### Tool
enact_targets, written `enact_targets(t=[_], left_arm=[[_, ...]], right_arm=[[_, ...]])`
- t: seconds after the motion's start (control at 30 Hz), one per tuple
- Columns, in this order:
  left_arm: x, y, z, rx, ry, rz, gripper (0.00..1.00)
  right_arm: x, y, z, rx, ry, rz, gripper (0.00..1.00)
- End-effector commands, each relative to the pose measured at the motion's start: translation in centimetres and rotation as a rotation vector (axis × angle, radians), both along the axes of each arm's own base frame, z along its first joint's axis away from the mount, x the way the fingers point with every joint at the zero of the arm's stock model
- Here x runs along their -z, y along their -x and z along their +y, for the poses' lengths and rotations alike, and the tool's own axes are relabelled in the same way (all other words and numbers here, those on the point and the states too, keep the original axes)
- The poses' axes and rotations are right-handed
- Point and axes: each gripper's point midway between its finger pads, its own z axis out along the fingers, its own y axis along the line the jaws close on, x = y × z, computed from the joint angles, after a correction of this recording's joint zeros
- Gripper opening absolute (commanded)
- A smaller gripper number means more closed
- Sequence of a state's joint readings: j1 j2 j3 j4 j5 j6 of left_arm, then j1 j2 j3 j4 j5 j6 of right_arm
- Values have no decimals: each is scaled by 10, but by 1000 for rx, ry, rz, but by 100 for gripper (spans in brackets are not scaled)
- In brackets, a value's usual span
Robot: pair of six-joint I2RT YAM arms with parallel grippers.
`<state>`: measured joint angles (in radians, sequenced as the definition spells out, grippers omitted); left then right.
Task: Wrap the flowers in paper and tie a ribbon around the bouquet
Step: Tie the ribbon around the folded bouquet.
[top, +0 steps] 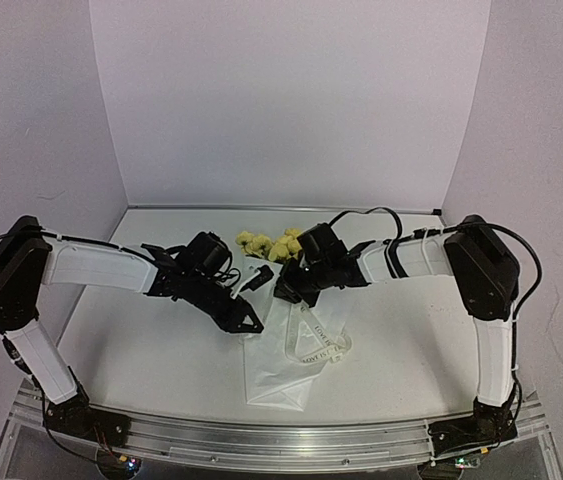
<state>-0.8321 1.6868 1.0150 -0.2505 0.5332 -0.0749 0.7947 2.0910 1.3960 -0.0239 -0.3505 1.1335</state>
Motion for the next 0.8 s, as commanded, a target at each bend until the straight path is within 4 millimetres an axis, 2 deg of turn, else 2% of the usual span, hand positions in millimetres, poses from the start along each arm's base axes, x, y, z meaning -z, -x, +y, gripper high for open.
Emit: enact_targets(t=[0.0, 0.17, 0.4, 0.63, 0.77], left_arm=[[-5, -2, -12, 45, 25, 16, 21], [-8, -5, -14, 37, 38, 1, 36], [-30, -14, -13, -9, 84, -71, 38], [-35, -22, -5, -71, 78, -112, 37], [-30, -41, 11, -185, 21, -176, 36]], right_arm=[[-15, 4, 14, -48, -69, -15, 0], [-19, 14, 11, -87, -77, -12, 1], [-22, 25, -1, -105, -57, -19, 4], [-33, 29, -2, -123, -64, -41, 9], [-36, 29, -1, -129, -69, -47, 15]])
